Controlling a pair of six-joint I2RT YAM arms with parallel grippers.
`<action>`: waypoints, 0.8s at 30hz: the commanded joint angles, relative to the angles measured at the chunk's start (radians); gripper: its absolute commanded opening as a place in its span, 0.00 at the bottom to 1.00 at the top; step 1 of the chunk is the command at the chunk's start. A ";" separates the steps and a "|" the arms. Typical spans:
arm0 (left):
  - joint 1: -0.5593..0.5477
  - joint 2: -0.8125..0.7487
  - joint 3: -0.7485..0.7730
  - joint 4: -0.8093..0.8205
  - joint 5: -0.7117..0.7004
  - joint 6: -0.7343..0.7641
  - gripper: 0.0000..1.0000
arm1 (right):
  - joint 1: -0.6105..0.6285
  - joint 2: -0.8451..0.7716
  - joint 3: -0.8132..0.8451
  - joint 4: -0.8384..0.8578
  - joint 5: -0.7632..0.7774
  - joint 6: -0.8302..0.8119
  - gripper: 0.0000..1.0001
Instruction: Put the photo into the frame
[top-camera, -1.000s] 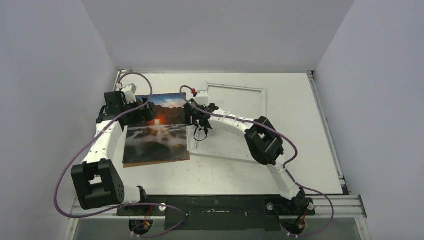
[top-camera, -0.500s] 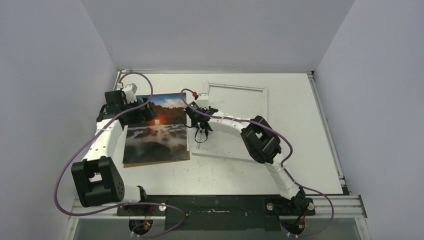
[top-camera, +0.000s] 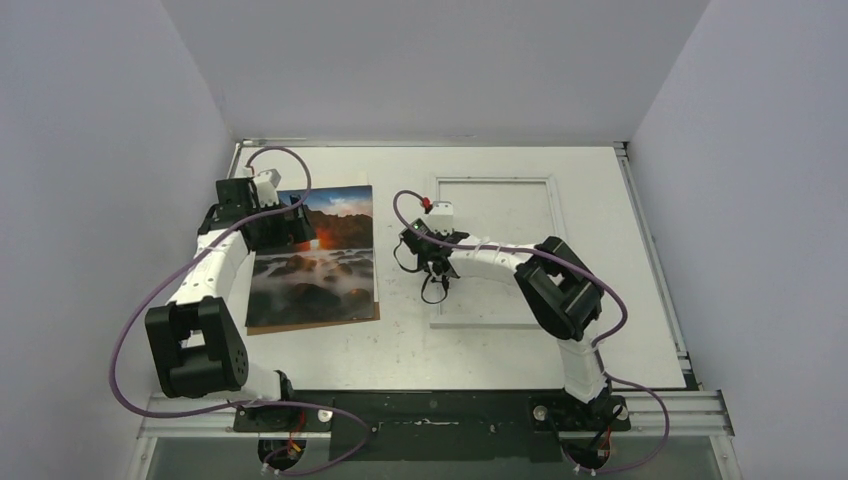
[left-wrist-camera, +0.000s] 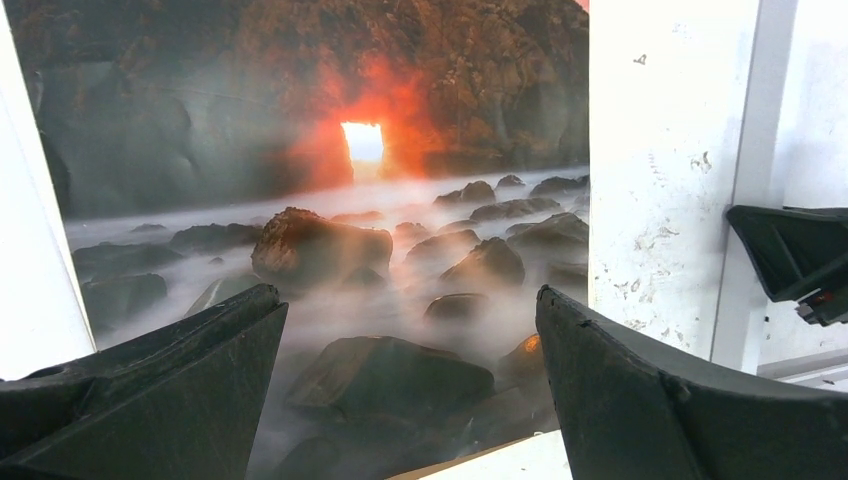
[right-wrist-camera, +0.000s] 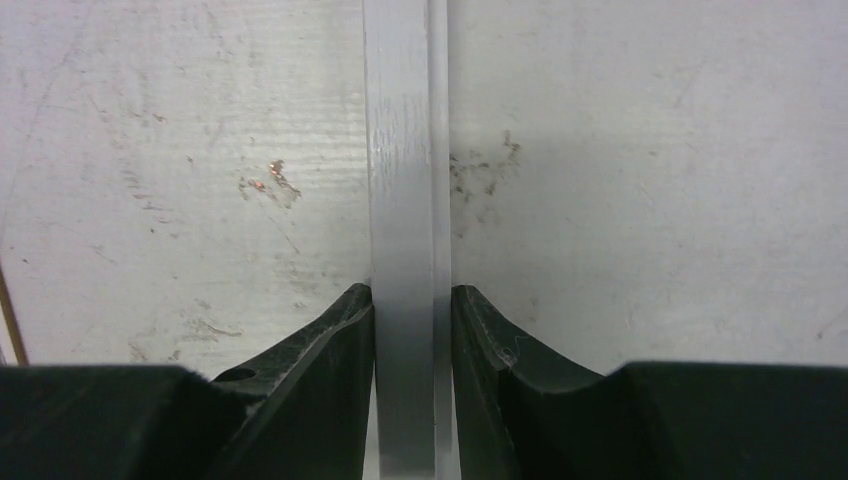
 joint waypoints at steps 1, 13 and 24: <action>-0.006 0.025 0.059 -0.040 -0.005 0.033 0.96 | -0.004 -0.105 -0.064 -0.008 0.089 0.092 0.20; 0.053 0.078 0.207 -0.212 -0.039 0.172 0.96 | 0.003 -0.138 0.062 -0.025 0.097 -0.003 0.66; 0.225 0.203 0.280 -0.218 -0.258 0.329 0.93 | 0.079 -0.049 0.223 0.049 -0.269 -0.034 0.88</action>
